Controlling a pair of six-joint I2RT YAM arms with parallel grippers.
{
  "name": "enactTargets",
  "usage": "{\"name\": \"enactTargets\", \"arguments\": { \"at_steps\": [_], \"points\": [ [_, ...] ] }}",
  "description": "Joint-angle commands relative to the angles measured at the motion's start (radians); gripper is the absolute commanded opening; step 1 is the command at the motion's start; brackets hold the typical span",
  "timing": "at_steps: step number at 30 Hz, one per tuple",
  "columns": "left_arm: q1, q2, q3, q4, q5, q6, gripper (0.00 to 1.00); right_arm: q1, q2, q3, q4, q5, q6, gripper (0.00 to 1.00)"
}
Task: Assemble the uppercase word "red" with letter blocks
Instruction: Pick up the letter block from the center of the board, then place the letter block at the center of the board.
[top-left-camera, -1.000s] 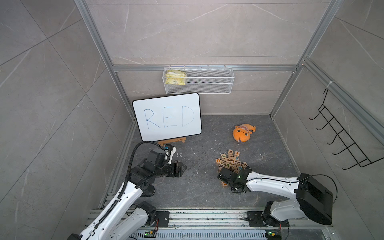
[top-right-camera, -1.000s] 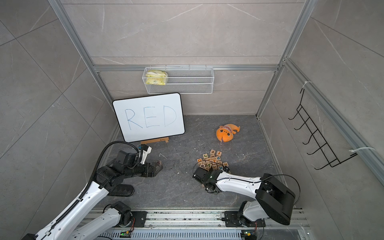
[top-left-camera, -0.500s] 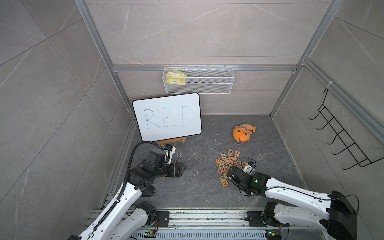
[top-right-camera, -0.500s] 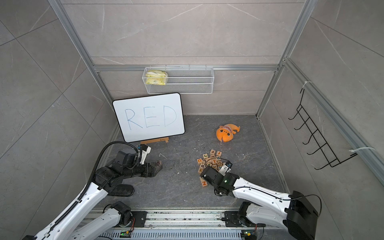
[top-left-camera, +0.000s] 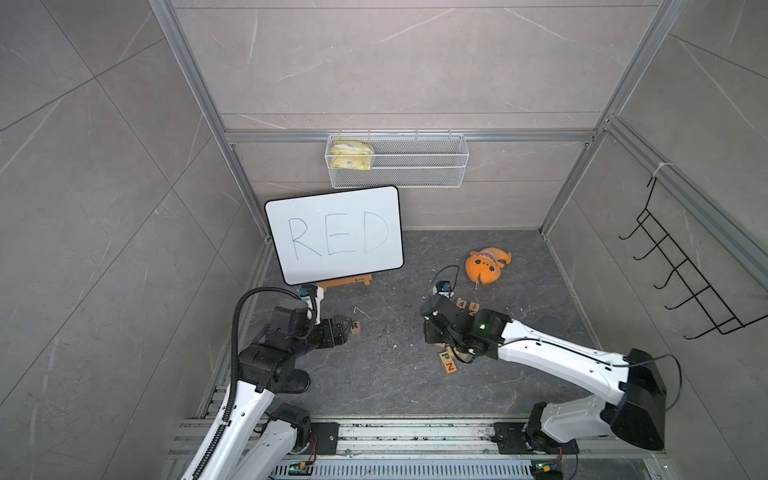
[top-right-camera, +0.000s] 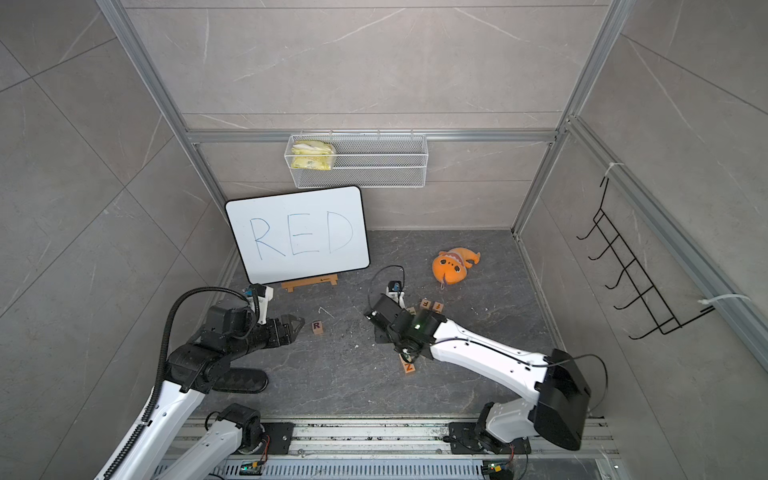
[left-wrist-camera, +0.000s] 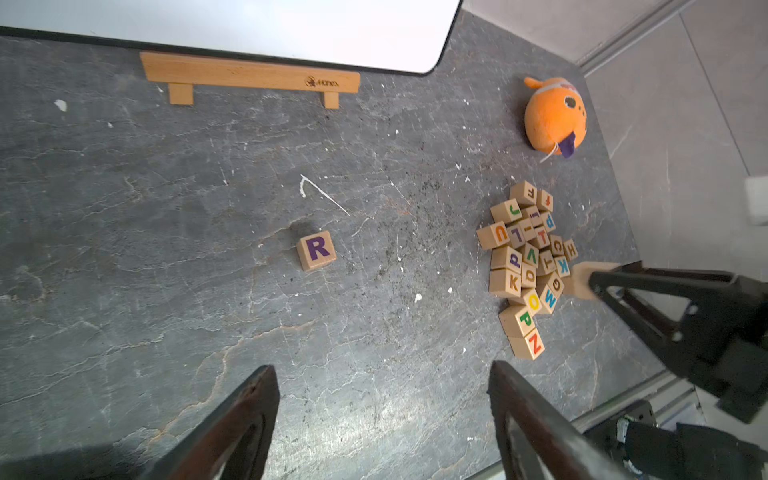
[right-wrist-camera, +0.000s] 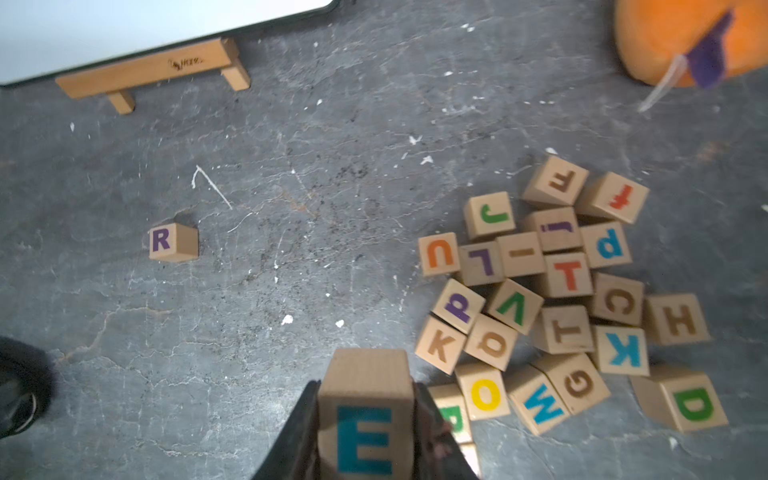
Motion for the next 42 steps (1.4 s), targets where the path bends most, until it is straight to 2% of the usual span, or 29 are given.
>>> {"name": "enactTargets", "arguments": {
  "at_steps": [1,6,10,19,28,42],
  "points": [
    [0.045,-0.048,0.006,0.044,0.056,-0.01,0.82,0.009,0.138,0.101,0.02,-0.063,-0.099,0.27],
    [0.087,-0.064,0.016,0.033,0.074,0.0,0.81,0.008,0.331,0.256,0.054,-0.137,-0.087,0.28],
    [0.127,-0.08,0.03,0.006,0.019,0.002,0.8,0.008,0.472,0.379,0.041,-0.188,-0.065,0.28],
    [0.185,-0.102,0.016,0.022,0.025,-0.02,0.8,0.009,0.698,0.582,-0.029,-0.21,-0.016,0.29],
    [0.209,-0.112,0.005,0.036,0.049,-0.022,0.8,0.014,0.822,0.705,-0.077,-0.221,-0.003,0.32],
    [0.213,-0.117,0.001,0.039,0.053,-0.022,0.81,0.019,0.878,0.773,-0.092,-0.198,0.016,0.34]
  ]
}}
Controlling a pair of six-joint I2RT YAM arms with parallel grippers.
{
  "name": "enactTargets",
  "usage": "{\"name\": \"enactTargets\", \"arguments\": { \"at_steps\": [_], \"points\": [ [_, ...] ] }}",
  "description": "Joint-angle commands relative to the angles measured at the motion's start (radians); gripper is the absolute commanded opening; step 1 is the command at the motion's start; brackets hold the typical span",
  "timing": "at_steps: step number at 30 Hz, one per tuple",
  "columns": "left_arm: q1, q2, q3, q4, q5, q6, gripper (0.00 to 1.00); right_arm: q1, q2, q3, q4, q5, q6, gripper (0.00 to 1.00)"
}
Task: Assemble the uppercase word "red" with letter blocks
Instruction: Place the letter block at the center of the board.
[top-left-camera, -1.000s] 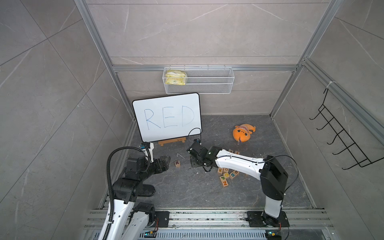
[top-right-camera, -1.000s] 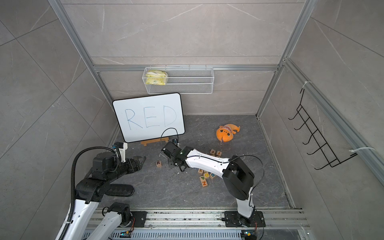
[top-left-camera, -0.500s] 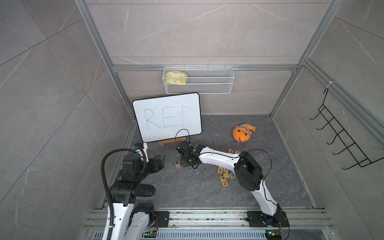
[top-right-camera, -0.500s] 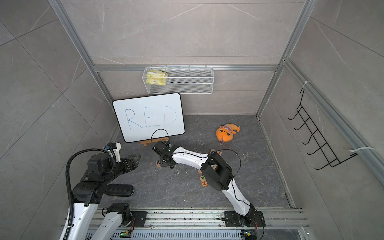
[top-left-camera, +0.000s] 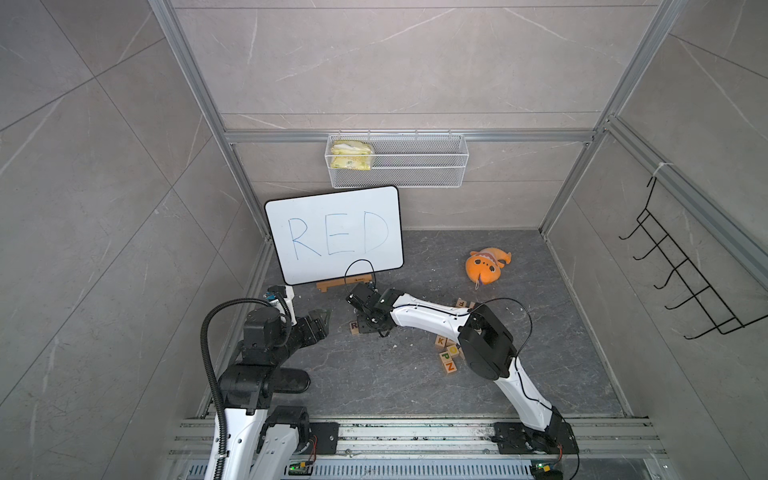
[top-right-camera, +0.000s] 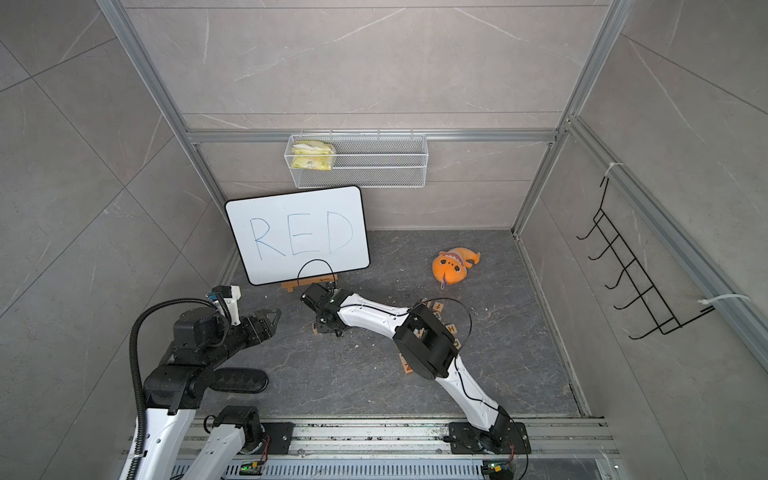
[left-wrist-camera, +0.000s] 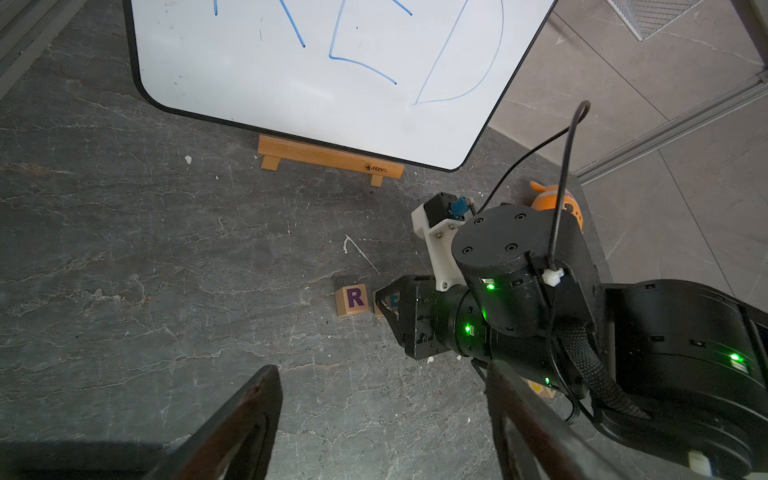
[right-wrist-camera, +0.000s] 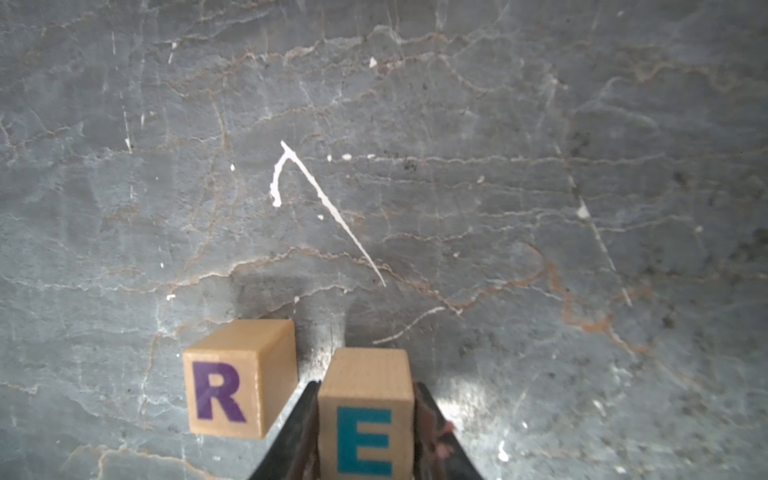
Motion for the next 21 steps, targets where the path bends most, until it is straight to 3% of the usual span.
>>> {"name": "enactTargets", "arguments": {
  "at_steps": [1,21],
  "points": [
    [0.009,-0.009,0.001,0.034,0.027,-0.008,0.81,0.009,0.038,0.041,-0.037,0.016,0.019,0.34],
    [0.011,-0.006,-0.002,0.038,0.04,-0.007,0.81,0.011,0.083,0.098,-0.069,0.032,0.023,0.37]
  ]
}}
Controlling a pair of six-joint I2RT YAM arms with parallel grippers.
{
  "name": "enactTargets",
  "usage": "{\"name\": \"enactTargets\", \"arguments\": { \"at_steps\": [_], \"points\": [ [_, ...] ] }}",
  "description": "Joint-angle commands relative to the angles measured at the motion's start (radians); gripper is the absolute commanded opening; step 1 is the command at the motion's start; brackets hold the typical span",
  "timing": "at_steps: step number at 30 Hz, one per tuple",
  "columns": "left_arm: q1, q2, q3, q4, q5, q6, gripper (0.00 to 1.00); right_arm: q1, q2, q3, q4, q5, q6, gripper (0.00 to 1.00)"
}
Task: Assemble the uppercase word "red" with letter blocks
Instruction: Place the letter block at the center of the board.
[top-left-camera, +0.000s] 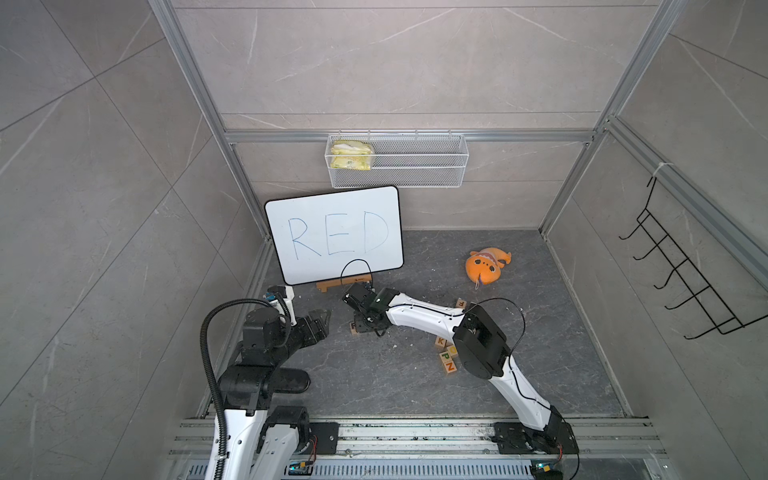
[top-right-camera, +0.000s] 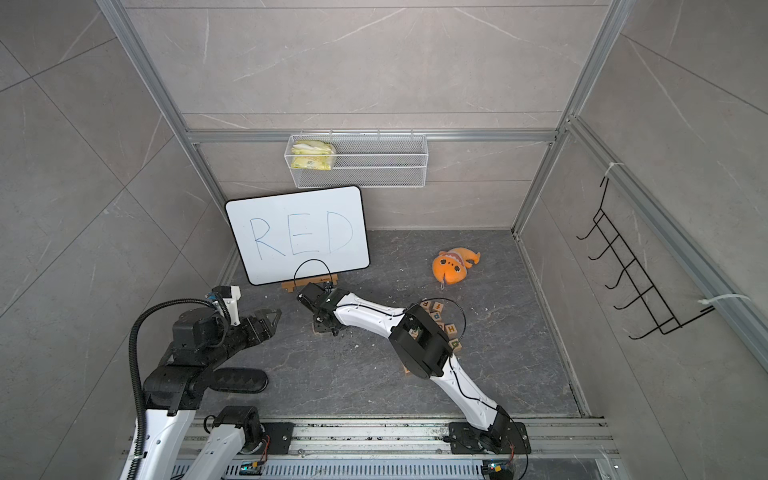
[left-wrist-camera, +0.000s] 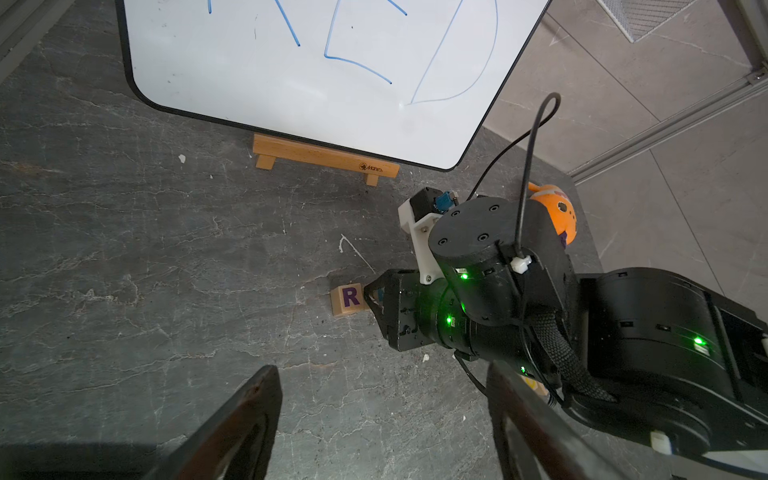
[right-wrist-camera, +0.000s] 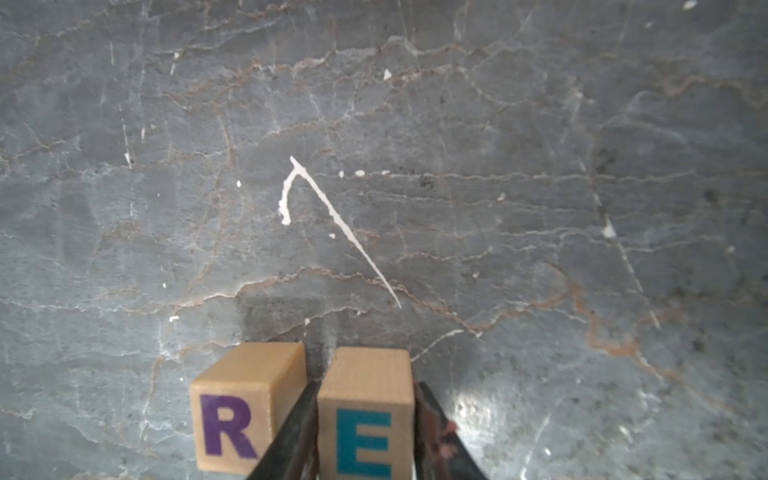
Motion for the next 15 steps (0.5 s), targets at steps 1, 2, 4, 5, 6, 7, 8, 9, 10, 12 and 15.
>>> {"name": "enactTargets", "arguments": {
  "at_steps": [1,2,4,5,6,7,8,9,10,12,15],
  "points": [
    [0.007,-0.002,-0.002,0.039,0.022,-0.004,0.81,0.007,0.033,0.023,-0.033,0.021,0.017,0.37],
    [0.008,-0.002,-0.001,0.039,0.024,-0.004,0.81,0.007,0.033,0.023,-0.032,0.021,0.016,0.37],
    [0.009,-0.001,-0.001,0.04,0.026,-0.004,0.81,0.007,0.035,0.026,-0.031,0.017,0.016,0.38],
    [0.01,-0.001,-0.001,0.04,0.028,-0.005,0.81,0.007,0.037,0.03,-0.031,0.015,0.016,0.38],
    [0.009,0.001,-0.001,0.04,0.028,-0.004,0.81,0.007,0.04,0.035,-0.036,0.016,0.017,0.38],
    [0.009,0.002,-0.001,0.041,0.031,-0.003,0.81,0.007,0.041,0.039,-0.04,0.015,0.017,0.38],
    [0.009,0.003,-0.002,0.041,0.033,-0.004,0.81,0.007,0.044,0.044,-0.04,0.015,0.017,0.38],
    [0.009,0.004,-0.001,0.04,0.034,-0.004,0.81,0.006,0.043,0.046,-0.041,0.015,0.017,0.38],
    [0.009,0.004,-0.001,0.041,0.036,-0.003,0.81,0.007,0.044,0.048,-0.043,0.014,0.017,0.38],
    [0.009,0.005,0.0,0.04,0.038,-0.003,0.81,0.007,0.043,0.053,-0.048,0.018,0.017,0.38],
    [0.009,0.004,0.0,0.041,0.04,-0.004,0.81,0.007,0.042,0.054,-0.049,0.02,0.017,0.38]
  ]
}}
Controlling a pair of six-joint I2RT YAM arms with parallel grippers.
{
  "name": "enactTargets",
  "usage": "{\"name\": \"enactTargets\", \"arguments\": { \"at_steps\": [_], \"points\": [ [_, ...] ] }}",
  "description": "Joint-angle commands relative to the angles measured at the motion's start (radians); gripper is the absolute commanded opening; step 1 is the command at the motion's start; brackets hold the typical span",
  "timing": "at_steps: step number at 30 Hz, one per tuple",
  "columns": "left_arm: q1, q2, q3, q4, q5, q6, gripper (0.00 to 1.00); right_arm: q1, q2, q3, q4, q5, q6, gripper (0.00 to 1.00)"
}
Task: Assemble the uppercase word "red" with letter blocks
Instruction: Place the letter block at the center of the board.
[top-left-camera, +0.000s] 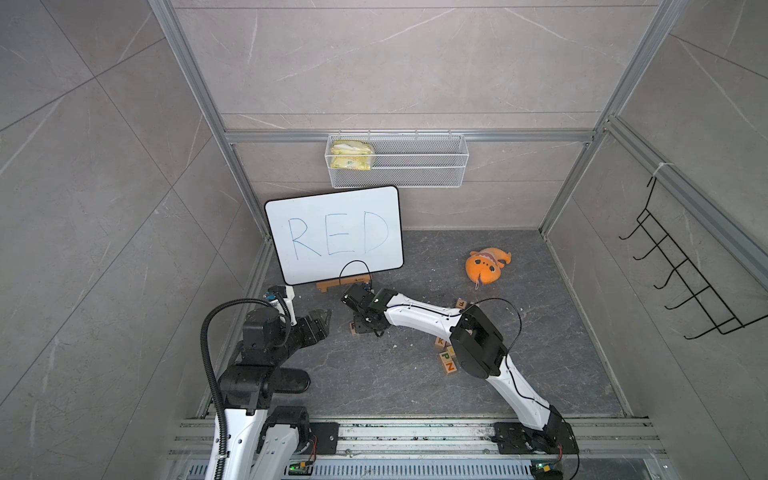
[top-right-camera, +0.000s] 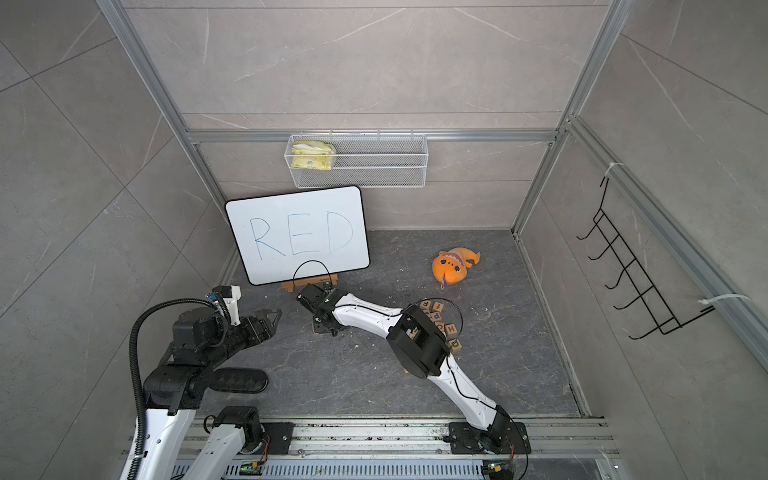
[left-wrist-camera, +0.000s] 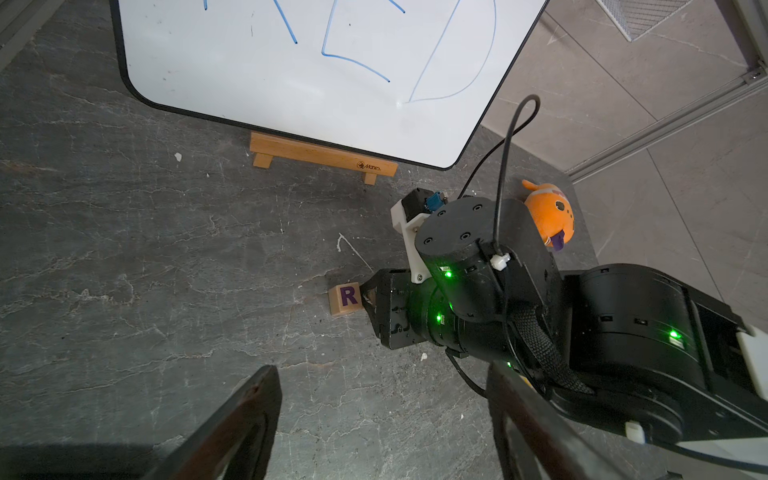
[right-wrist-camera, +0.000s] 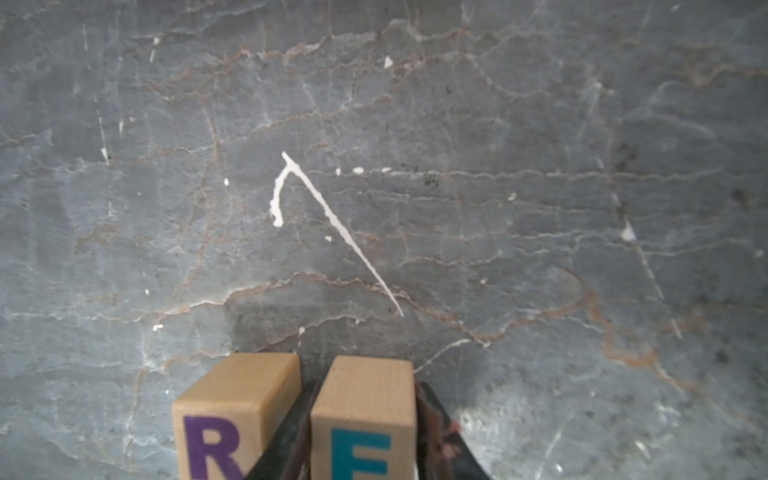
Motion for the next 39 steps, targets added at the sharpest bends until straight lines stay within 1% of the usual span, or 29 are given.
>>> {"name": "enactTargets", "arguments": {
  "at_steps": [1,9,17,39],
  "points": [
    [0.004,0.001,0.0,0.04,0.031,-0.003,0.81,0.006,0.016,0.028,-0.032,0.019,0.016,0.38],
    [0.006,0.001,0.001,0.037,0.034,-0.004,0.81,0.006,0.028,0.048,-0.041,0.021,0.002,0.36],
    [0.009,-0.01,0.005,0.03,0.016,-0.001,0.81,0.006,0.041,0.058,-0.063,0.025,-0.012,0.37],
    [0.014,-0.001,0.006,0.03,0.028,-0.003,0.81,0.017,0.037,0.078,-0.072,0.035,-0.038,0.39]
  ]
}}
